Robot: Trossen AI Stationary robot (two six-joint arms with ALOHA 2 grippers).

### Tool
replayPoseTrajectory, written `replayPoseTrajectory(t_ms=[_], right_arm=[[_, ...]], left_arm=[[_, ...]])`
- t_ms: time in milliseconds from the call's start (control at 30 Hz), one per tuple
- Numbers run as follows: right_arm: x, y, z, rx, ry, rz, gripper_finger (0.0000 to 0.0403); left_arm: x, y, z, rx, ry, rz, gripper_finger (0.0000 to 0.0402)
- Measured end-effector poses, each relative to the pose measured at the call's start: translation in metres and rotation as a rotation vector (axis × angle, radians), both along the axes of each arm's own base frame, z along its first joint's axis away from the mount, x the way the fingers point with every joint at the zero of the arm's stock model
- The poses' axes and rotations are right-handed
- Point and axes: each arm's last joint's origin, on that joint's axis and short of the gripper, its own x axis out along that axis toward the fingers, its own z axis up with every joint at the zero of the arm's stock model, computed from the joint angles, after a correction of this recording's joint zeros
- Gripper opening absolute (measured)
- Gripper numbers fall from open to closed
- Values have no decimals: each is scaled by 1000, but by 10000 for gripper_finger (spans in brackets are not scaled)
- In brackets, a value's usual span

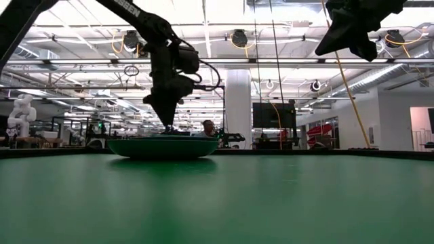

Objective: Stack plastic plates
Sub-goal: Stack the blue plate on the pink plate

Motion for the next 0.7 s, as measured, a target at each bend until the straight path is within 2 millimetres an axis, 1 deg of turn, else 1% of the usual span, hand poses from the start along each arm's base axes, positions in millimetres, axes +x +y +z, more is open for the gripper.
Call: replayPoseTrajectory(t_ms=[200, 533, 633, 700], right_arm=[[0, 0, 0, -14, 6, 11, 2], [-1, 0, -1, -45, 25, 35, 2], [-1, 0, -1, -62, 30, 49, 2], [-1, 0, -1, -63, 32, 50, 2]], left_arm=[[5, 4, -18, -15, 55, 8, 105], [13, -3, -20, 0, 42, -11, 101], [19, -3, -24, 34, 33, 5, 101], [19, -3, -26, 29, 43, 17, 101]])
